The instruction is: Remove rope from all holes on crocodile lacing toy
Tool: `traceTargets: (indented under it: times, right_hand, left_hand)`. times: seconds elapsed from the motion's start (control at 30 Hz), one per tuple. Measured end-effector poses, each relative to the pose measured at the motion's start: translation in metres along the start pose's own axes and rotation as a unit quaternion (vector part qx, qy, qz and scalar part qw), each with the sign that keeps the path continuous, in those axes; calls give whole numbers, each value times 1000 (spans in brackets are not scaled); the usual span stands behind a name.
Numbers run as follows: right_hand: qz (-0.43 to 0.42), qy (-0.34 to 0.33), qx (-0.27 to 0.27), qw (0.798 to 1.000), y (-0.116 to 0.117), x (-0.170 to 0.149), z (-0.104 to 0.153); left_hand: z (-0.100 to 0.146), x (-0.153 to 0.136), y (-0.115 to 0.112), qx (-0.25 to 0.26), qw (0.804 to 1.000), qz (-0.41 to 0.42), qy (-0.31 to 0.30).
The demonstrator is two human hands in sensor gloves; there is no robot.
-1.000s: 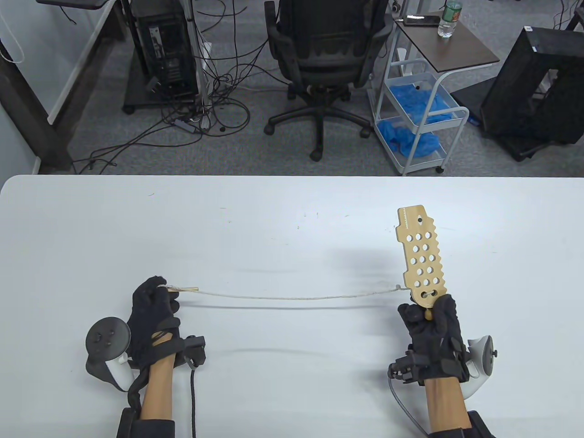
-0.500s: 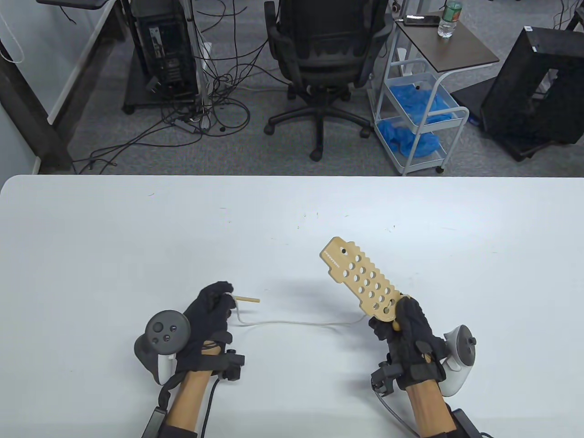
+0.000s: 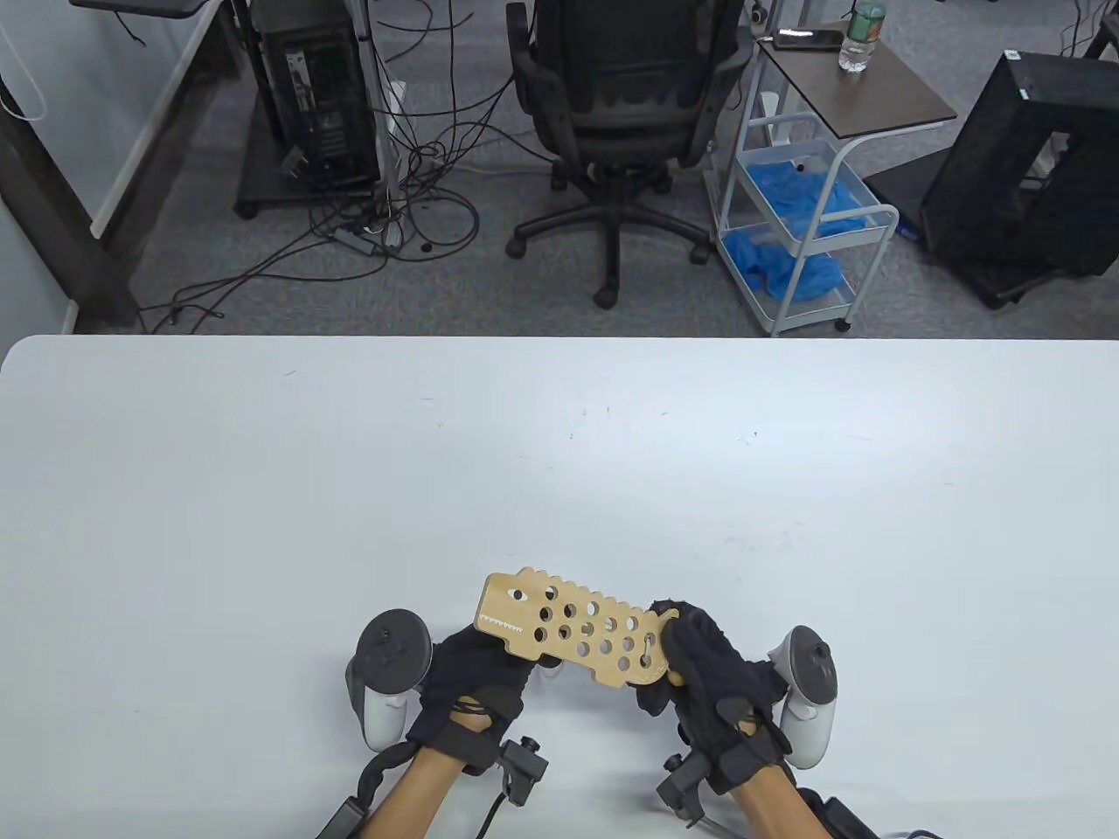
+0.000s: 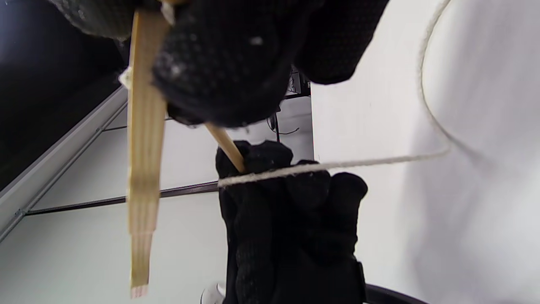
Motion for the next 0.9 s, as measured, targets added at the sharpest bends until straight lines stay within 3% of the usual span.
traceTargets:
  times: [0.4, 0.73, 0.9]
  right_hand:
    - [-13, -4, 43, 999, 12, -1, 0]
    - [-17, 4, 53, 998, 13, -4, -2]
    - [-6, 12, 61, 998, 17, -6, -3]
  left_hand:
    - [-4, -6, -16, -74, 996, 58, 8]
    - [1, 9, -24, -71, 995, -72, -26]
    - [4, 14, -34, -82, 993, -74, -42]
Point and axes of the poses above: the tracker on the back of each hand, its own x axis roughly to the thumb side, its own z axis roughly from the fingertips to the wrist, y = z × x, the point moved 3 cm from there along -z, roughly from the wrist to the fingertips, and after that the axes turned 2 degrees about x, right-handed, at the moved point
